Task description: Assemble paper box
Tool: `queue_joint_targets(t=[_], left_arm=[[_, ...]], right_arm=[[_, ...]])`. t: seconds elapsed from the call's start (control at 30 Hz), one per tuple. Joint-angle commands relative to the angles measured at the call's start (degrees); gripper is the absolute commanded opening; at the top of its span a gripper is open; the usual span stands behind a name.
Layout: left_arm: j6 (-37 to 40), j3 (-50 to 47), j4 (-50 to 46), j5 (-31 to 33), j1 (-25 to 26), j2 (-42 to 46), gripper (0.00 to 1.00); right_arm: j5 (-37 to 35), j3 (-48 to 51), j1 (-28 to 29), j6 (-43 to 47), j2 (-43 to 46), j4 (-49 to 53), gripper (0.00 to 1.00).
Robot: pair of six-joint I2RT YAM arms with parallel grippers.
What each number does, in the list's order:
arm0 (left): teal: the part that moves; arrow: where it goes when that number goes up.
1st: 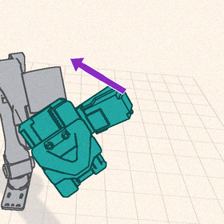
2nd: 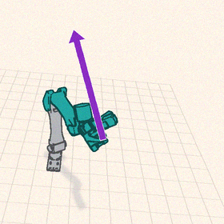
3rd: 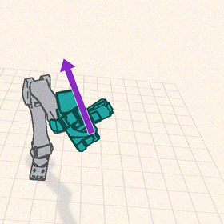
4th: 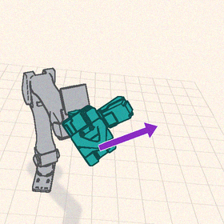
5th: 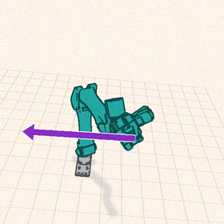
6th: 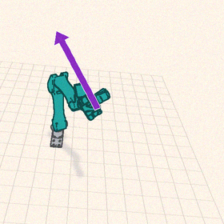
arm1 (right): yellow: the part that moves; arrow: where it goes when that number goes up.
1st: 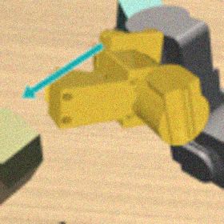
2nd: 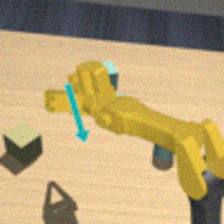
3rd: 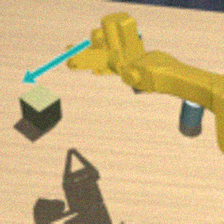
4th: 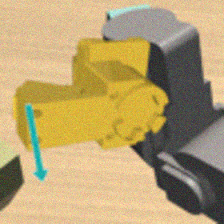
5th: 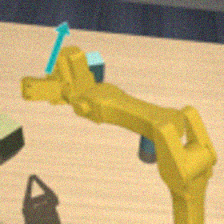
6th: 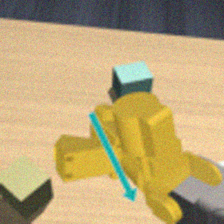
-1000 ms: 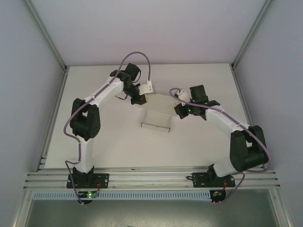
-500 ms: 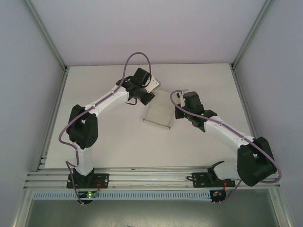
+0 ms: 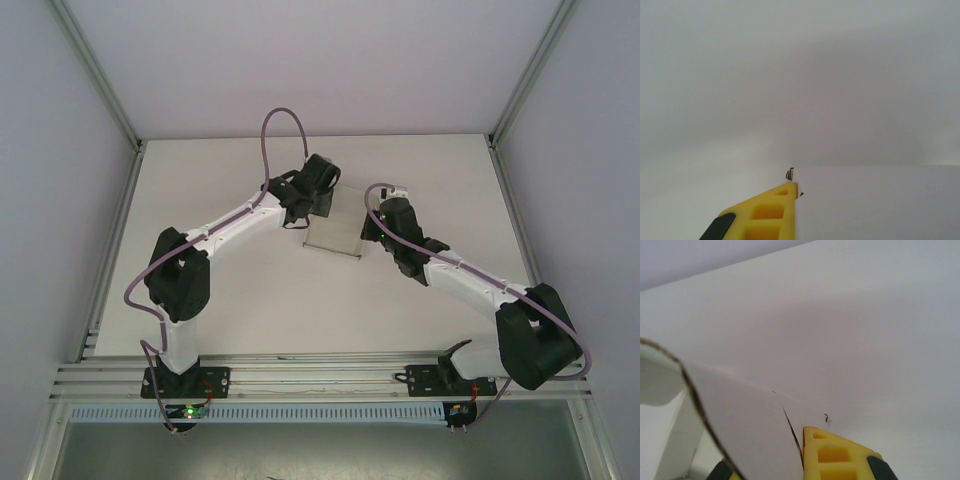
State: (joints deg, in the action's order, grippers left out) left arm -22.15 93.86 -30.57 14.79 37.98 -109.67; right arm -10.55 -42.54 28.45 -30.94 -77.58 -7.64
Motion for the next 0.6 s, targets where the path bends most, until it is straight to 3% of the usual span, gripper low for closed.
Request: queue_joint_targets(t=[0.0, 0.2, 0.57], left_arm=[[-13.5, -2.8, 1.7, 7.4, 0.6, 1.2, 0.0], [-20.4, -6.5, 4.7, 8.2, 1.1, 2.0, 0.0], [-22.8, -14.0, 12.6, 9.2, 1.7, 5.4, 0.0]], right_arm=[[-7.1, -0.6, 1.2, -9.1, -0.4, -7.5, 0.05], [-11.8, -0.4, 4.4, -10.7, -2.4, -11.5, 0.05], [-12.8, 0.3, 6.1, -10.8, -7.9, -16.2, 0.06]])
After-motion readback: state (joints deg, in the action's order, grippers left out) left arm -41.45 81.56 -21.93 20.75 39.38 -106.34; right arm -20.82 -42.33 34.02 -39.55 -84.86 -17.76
